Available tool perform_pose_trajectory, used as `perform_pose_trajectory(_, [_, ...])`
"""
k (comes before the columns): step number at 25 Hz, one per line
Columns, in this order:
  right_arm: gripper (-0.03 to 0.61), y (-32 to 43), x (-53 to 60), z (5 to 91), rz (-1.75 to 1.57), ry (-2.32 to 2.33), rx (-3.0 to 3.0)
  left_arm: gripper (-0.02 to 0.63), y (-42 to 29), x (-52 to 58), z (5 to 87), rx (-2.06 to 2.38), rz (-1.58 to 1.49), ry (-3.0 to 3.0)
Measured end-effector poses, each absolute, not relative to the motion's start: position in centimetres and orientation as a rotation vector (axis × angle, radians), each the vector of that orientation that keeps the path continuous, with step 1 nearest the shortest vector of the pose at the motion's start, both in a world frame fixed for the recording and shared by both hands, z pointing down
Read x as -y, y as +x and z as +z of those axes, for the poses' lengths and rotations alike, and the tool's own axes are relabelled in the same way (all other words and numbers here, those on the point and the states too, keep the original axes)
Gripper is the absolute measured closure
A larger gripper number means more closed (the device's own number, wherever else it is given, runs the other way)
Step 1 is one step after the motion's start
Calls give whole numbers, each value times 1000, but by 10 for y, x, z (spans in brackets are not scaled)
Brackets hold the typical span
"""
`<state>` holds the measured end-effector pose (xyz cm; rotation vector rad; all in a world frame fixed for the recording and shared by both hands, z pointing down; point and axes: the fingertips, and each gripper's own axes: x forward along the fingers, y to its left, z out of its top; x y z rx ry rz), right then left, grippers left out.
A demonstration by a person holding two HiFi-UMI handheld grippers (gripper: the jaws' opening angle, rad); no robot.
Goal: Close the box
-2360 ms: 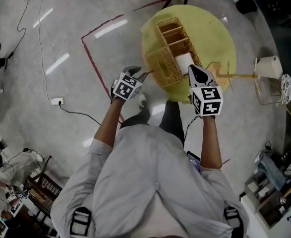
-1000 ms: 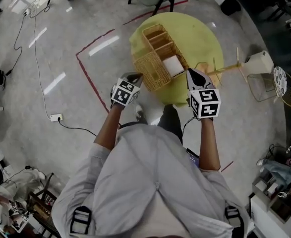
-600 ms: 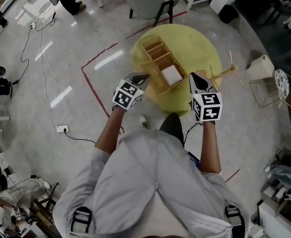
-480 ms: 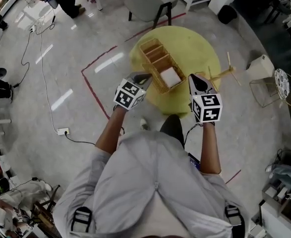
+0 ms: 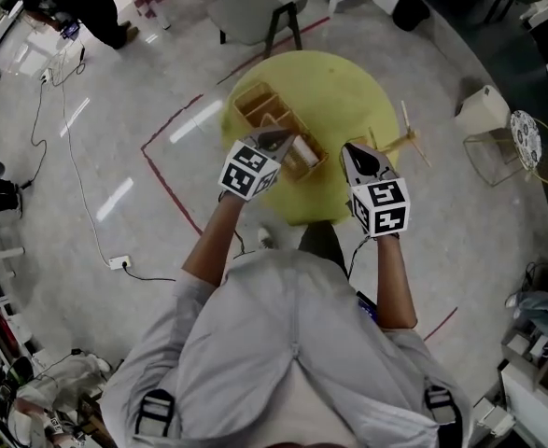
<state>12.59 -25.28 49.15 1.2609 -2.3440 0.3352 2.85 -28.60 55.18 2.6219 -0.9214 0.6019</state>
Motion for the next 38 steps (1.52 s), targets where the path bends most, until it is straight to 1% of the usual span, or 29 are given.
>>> perform_pose_trajectory(6, [555,128,269,497,342,1200,2352,574,64,312,574,874,644,2595])
perform_pose_trajectory(12, [555,129,282,510,380,1182,2351,574,83,333,609,821,719,2553])
perform_pose_trajectory(19, [555,136,282,525,418,1171,2329,574,97,344,653,750,913,2514])
perform_pose_trajectory(26, [555,136,286,526,434,1167,2325,574,105,349,679,716,1093,2494])
perform_pose_trajectory(28, [555,135,284,525,431,1168,2325,563,106,347,679,713,1082,2488])
perform_pose_trajectory(29, [555,135,283,525,429,1170,2325,516,106,346,678,713,1067,2485])
perform_pose_trajectory(30, [555,134,281,524,427,1173,2325,484,105,345,676,719,1049,2485])
perform_pose_trajectory(31, [555,133,280,524,424,1177,2325,476,102,344,673,734,1032,2490])
perform_pose_trajectory(35, [555,128,277,520,401,1196,2328,488,80,344,657,815,959,2523])
perform_pose_trajectory(38, [555,122,274,514,373,1208,2331,510,59,339,640,862,902,2539])
